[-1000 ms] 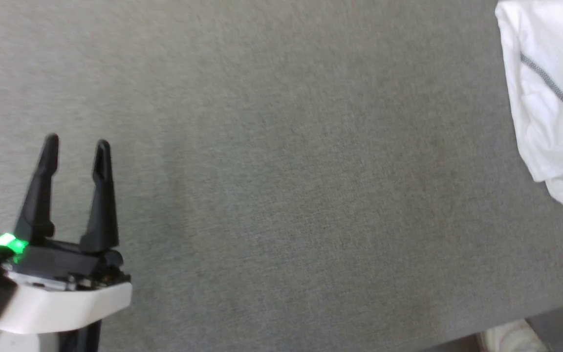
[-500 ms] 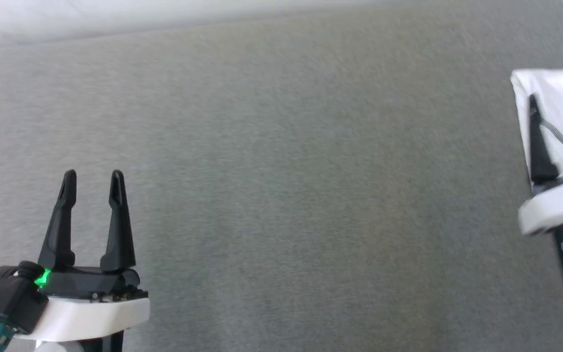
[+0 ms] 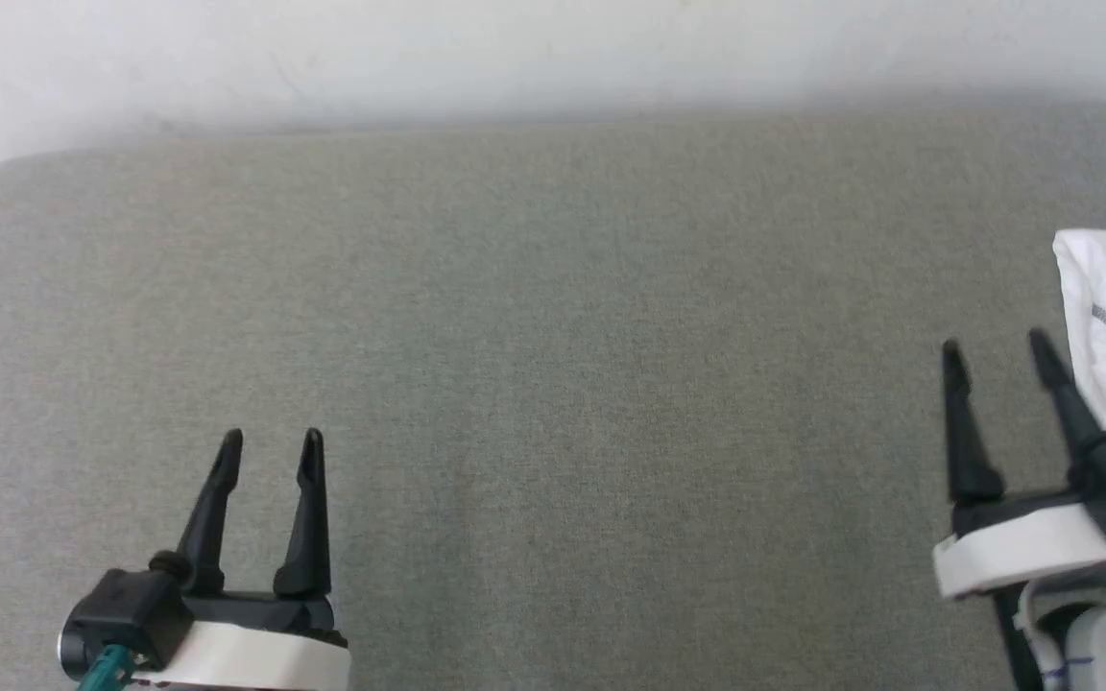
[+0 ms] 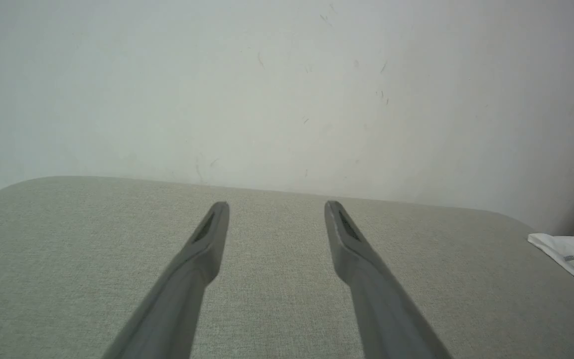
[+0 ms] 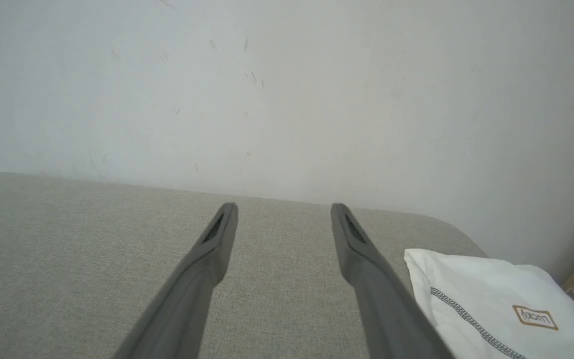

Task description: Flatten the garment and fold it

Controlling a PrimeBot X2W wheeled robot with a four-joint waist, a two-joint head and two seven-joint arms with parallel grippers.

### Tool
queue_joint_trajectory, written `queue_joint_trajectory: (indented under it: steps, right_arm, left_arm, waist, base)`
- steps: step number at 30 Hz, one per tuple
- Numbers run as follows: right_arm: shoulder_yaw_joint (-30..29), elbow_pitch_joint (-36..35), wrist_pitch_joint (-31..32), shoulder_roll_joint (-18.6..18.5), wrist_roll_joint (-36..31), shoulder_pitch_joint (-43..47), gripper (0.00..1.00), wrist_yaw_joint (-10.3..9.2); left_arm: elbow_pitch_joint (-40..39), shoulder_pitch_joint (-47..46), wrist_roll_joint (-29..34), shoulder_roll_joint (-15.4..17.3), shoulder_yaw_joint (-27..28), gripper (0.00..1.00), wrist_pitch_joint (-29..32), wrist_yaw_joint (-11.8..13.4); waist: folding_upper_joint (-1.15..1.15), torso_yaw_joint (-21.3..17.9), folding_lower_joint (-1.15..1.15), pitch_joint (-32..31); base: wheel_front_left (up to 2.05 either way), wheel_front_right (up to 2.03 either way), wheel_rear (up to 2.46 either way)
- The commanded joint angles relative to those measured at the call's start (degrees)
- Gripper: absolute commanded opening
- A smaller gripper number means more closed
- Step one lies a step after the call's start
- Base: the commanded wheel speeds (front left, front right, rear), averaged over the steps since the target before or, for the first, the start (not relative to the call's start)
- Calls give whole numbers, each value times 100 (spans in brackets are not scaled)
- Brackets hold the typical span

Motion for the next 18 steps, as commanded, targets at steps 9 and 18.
queue_joint_trajectory:
  steps: [9, 18]
  right_arm:
    - [188, 918, -391, 19, 167, 54, 100, -11]
    - [142, 1485, -601, 20, 351, -229, 100, -11]
  left_arm:
    - [376, 23, 93, -93, -116, 100, -26, -41]
    - [432, -156, 60, -1, -268, 100, -26, -45]
  waist:
    - [0, 75, 1, -286]
    - [0, 27, 1, -143]
  base:
    - [0, 0, 0]
    - [0, 0, 0]
